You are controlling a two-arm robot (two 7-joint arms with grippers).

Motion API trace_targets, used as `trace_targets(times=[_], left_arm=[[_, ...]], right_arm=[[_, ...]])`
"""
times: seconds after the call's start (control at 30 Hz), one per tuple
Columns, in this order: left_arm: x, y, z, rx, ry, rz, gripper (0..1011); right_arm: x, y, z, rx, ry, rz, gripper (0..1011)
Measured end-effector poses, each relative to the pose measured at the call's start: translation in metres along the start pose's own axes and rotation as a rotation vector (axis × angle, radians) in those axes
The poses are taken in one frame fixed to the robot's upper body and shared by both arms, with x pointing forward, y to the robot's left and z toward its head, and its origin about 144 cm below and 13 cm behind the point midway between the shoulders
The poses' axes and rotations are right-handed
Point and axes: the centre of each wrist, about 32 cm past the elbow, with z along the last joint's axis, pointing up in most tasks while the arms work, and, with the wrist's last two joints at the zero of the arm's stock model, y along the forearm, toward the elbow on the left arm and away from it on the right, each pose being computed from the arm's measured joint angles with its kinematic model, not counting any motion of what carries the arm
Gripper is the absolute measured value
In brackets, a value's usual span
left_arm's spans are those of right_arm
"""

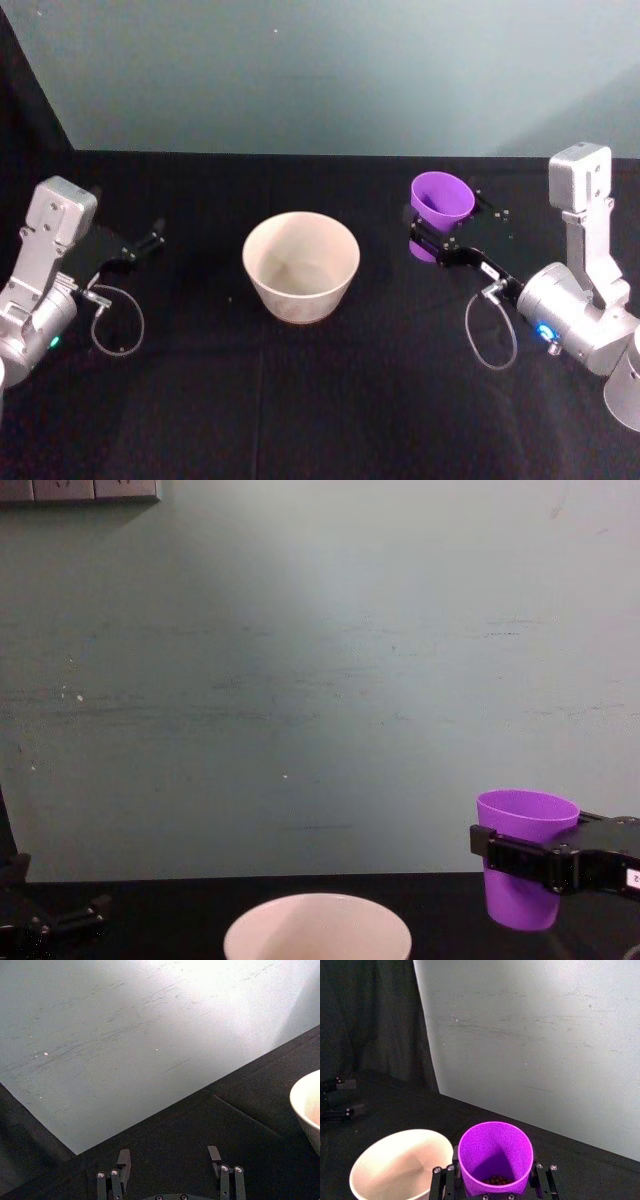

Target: Pick up the cup and pour the mung beans from the cup into the bowl.

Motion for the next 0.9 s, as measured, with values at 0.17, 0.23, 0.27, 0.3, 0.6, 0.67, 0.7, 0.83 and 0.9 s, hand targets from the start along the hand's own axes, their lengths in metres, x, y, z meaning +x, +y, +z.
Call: trace_targets(times=[0.17, 0.23, 0.27, 0.3, 0.6, 0.67, 0.7, 0.83, 0.9], left_arm=[[0.0, 0.0, 0.0, 0.0, 0.0, 0.0, 1000], [0.0, 0.0, 0.0, 0.0, 0.0, 0.0, 1000], [0.0, 0.0, 0.0, 0.0, 0.0, 0.0, 1000], [0.0, 0.0, 0.0, 0.0, 0.0, 0.0, 1000], [0.0, 0.0, 0.0, 0.0, 0.0, 0.0, 1000], [0.0, 0.0, 0.0, 0.0, 0.0, 0.0, 1000], [0.0, 0.0, 0.0, 0.0, 0.0, 0.0, 1000], [0.0, 0.0, 0.0, 0.0, 0.0, 0.0, 1000], [0.0, 0.0, 0.0, 0.0, 0.0, 0.0, 1000]], right_arm=[[0.0, 0.0, 0.0, 0.0, 0.0, 0.0, 729], [0.0, 0.0, 0.0, 0.0, 0.0, 0.0, 729], [0.0, 0.0, 0.0, 0.0, 0.0, 0.0, 729], [0.0, 0.0, 0.0, 0.0, 0.0, 0.0, 729], [0.0, 0.007, 0.01, -0.018, -0.139, 0.002, 729], [-0.002, 0.012, 0.018, -0.033, -0.226, 0.012, 729], [-0.003, 0.014, 0.021, -0.041, -0.261, 0.017, 729], [-0.008, 0.024, 0.036, -0.075, -0.43, 0.041, 729], [-0.012, 0.03, 0.044, -0.095, -0.511, 0.054, 729]])
